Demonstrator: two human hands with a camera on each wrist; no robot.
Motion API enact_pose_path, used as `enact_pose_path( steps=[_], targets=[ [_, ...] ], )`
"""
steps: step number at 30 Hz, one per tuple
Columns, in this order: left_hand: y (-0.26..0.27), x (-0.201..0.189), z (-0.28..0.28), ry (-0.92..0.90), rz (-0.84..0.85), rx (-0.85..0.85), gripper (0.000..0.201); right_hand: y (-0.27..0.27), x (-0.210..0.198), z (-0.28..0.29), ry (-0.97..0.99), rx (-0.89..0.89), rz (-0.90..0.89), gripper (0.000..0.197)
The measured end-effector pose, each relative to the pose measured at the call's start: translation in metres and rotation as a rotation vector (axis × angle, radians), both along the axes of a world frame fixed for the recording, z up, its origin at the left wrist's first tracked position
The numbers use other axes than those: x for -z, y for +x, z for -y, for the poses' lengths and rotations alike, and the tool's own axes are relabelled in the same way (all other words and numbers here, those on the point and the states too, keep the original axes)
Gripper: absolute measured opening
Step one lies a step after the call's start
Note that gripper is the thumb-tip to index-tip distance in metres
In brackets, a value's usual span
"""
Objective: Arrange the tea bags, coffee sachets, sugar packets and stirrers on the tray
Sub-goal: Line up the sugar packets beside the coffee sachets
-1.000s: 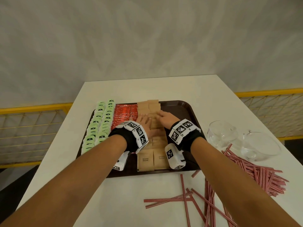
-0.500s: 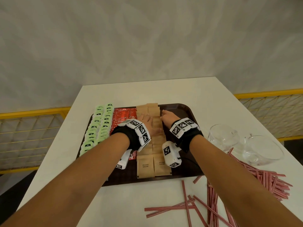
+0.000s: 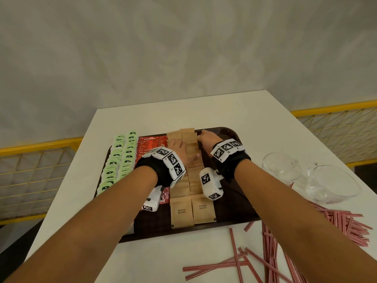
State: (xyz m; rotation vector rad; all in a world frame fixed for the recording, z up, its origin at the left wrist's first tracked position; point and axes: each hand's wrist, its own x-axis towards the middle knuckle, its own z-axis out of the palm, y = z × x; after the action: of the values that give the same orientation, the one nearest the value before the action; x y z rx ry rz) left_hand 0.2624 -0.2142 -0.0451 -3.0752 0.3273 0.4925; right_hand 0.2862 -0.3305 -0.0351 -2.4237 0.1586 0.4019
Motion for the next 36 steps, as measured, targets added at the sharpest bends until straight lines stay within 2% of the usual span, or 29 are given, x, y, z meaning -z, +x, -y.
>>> enact_pose_path(
  steps=[1, 5, 6, 7, 9, 13, 20, 23, 25, 27, 32, 34, 36],
  targets=[
    [0.001, 0.000, 0.000, 0.001, 0.010, 0.001, 0.075, 0.001, -0.001, 0.001, 0.019, 0.003, 0.011, 0.038],
    [0.008, 0.006, -0.003, 0.051, -0.063, -0.004, 0.078, 0.006, 0.003, -0.007, -0.119, -0.092, -0.003, 0.038],
    [0.009, 0.006, -0.003, 0.055, -0.080, -0.011, 0.078, 0.007, 0.004, -0.008, -0.080, -0.030, -0.031, 0.038],
    [0.008, 0.006, -0.003, 0.055, -0.089, -0.012, 0.078, 0.007, 0.002, -0.008, -0.107, -0.060, -0.041, 0.039],
    [0.006, 0.003, -0.001, 0.053, -0.063, 0.005, 0.076, 0.015, 0.005, -0.005, -0.099, -0.010, -0.023, 0.040],
    [0.004, 0.002, 0.000, 0.015, 0.004, -0.010, 0.075, 0.019, 0.004, -0.003, -0.002, 0.089, -0.023, 0.043],
    [0.004, 0.004, -0.002, -0.008, 0.003, -0.014, 0.073, 0.021, 0.009, -0.002, 0.123, 0.195, -0.004, 0.038],
    [-0.001, 0.002, -0.009, -0.064, 0.018, -0.003, 0.068, 0.008, 0.003, 0.008, 0.334, 0.232, -0.026, 0.040],
    [-0.008, 0.000, -0.014, -0.052, -0.013, 0.051, 0.062, -0.010, 0.001, 0.010, 0.507, 0.235, -0.056, 0.043],
    [-0.019, 0.000, -0.016, -0.018, -0.069, 0.107, 0.058, -0.025, 0.003, 0.011, 0.591, 0.286, -0.068, 0.045],
    [-0.038, 0.008, -0.009, -0.004, -0.173, 0.115, 0.056, -0.044, 0.014, 0.002, 0.721, 0.352, -0.205, 0.066],
    [-0.038, 0.011, -0.006, 0.001, -0.175, 0.093, 0.056, -0.049, 0.009, -0.005, 0.713, 0.360, -0.202, 0.069],
    [-0.037, 0.013, -0.005, -0.003, -0.174, 0.087, 0.056, -0.049, 0.011, -0.007, 0.705, 0.350, -0.215, 0.084]
  ],
)
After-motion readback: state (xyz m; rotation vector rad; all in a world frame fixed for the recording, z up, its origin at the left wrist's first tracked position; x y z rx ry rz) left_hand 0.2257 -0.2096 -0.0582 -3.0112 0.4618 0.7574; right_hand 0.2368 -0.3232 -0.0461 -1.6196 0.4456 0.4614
